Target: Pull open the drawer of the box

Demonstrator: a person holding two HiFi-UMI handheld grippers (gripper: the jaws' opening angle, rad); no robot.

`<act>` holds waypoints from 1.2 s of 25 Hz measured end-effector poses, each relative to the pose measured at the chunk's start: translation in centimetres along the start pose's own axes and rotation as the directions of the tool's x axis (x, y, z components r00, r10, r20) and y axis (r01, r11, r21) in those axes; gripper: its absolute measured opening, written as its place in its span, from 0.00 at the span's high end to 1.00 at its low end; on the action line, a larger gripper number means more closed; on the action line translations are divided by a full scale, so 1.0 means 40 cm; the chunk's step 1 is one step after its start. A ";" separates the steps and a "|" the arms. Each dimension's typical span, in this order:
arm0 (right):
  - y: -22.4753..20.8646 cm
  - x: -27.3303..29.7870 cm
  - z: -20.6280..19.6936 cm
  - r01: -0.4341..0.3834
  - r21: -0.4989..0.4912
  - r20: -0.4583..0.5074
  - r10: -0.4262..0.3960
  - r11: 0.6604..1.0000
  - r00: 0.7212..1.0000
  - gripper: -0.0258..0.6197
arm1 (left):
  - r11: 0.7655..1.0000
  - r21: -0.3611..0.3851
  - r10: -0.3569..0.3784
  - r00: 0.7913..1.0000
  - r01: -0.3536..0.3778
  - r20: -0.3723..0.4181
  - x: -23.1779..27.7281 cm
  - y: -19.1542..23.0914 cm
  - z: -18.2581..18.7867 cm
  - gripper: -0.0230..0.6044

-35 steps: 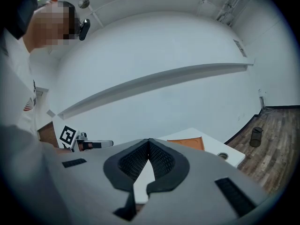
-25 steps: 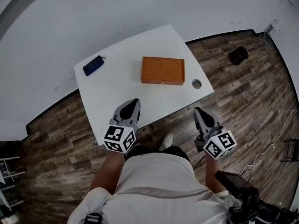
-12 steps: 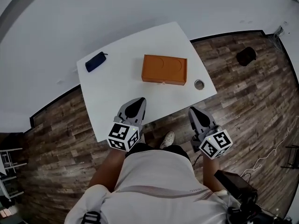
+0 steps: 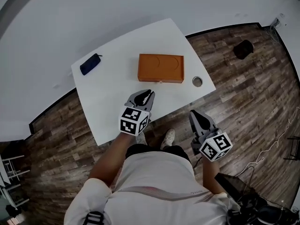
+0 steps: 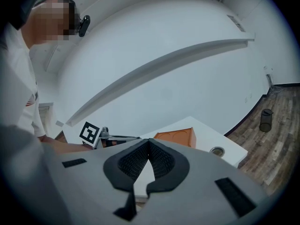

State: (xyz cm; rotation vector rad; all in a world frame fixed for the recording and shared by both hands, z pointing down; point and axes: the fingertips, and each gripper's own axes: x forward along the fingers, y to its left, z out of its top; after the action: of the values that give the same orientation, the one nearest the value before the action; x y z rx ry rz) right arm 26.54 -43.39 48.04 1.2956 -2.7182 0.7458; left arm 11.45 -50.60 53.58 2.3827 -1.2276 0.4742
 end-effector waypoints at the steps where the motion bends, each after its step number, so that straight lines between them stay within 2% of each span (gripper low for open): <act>1: -0.007 -0.004 -0.004 0.007 0.003 -0.002 -0.007 1.000 1.000 0.96 | 1.000 0.015 0.001 1.000 -0.001 -0.015 0.027 -0.001 -0.004 0.90; 6: -0.042 -0.022 -0.030 0.036 0.009 -0.021 -0.036 0.999 0.999 0.96 | 0.997 0.054 0.056 0.991 -0.050 -0.118 0.167 0.019 -0.071 0.82; 8: -0.057 -0.030 -0.048 0.049 0.015 -0.041 -0.048 0.999 0.998 0.96 | 0.996 0.047 0.080 0.984 -0.074 -0.158 0.218 0.029 -0.107 0.79; 12: -0.080 -0.042 -0.076 0.059 0.029 -0.073 -0.057 0.998 0.996 0.96 | 0.995 -0.001 0.097 0.973 -0.100 -0.208 0.297 0.045 -0.151 0.72; 17: -0.104 -0.048 -0.093 0.057 0.031 -0.107 -0.053 0.998 0.993 0.96 | 0.985 -0.072 0.132 0.953 -0.157 -0.272 0.358 0.083 -0.196 0.72; 22: -0.111 -0.057 -0.106 0.061 0.026 -0.124 -0.057 0.998 0.991 0.96 | 0.964 -0.164 0.153 0.937 -0.212 -0.313 0.383 0.116 -0.249 0.72; 28: -0.119 -0.061 -0.110 0.058 0.038 -0.128 -0.052 0.998 0.990 0.96 | 0.940 -0.244 0.155 0.937 -0.237 -0.314 0.399 0.124 -0.249 0.72; 30: -0.125 -0.061 -0.106 0.058 0.038 -0.127 -0.053 0.998 0.990 0.96 | 0.932 -0.263 0.159 0.933 -0.250 -0.324 0.399 0.126 -0.247 0.77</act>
State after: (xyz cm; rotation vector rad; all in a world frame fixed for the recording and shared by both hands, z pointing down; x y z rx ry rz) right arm 31.15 -42.44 53.25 1.2791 -2.5709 0.8525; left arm 15.04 -59.18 70.65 1.8583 -1.3102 0.6364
